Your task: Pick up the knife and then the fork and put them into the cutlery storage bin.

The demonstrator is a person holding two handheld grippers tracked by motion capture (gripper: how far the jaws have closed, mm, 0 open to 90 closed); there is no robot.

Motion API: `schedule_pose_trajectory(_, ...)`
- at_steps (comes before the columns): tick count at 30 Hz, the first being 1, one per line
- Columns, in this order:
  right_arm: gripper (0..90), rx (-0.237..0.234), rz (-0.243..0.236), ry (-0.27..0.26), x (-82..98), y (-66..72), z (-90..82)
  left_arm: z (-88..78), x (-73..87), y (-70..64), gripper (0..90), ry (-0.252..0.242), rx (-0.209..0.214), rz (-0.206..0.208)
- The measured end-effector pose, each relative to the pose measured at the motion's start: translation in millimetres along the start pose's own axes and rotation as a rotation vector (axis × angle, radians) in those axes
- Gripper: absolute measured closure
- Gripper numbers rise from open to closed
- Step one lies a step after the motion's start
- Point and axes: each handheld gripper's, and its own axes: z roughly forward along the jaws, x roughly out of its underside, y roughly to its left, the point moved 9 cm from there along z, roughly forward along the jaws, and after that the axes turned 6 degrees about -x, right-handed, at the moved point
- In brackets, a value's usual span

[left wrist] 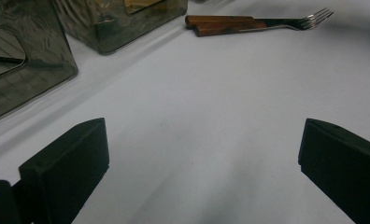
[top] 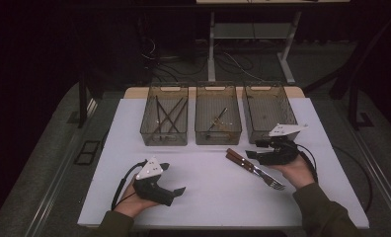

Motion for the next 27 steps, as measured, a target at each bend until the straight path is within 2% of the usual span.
schedule_pose_trajectory(7,44.7,-0.005,-0.008,0.059,12.5,3.8,1.1,-0.3,0.1,-1.2,0.9,-0.001,0.006,0.002)
schedule_pose_trajectory(15,56.8,-0.019,-0.022,0.129,24.4,7.9,4.2,-0.5,-0.2,-1.5,1.0,-0.001,0.008,0.005)
schedule_pose_trajectory(27,71.1,-0.007,-0.062,0.238,36.7,10.1,13.5,-0.2,-0.1,-2.3,1.2,0.000,0.010,0.007)
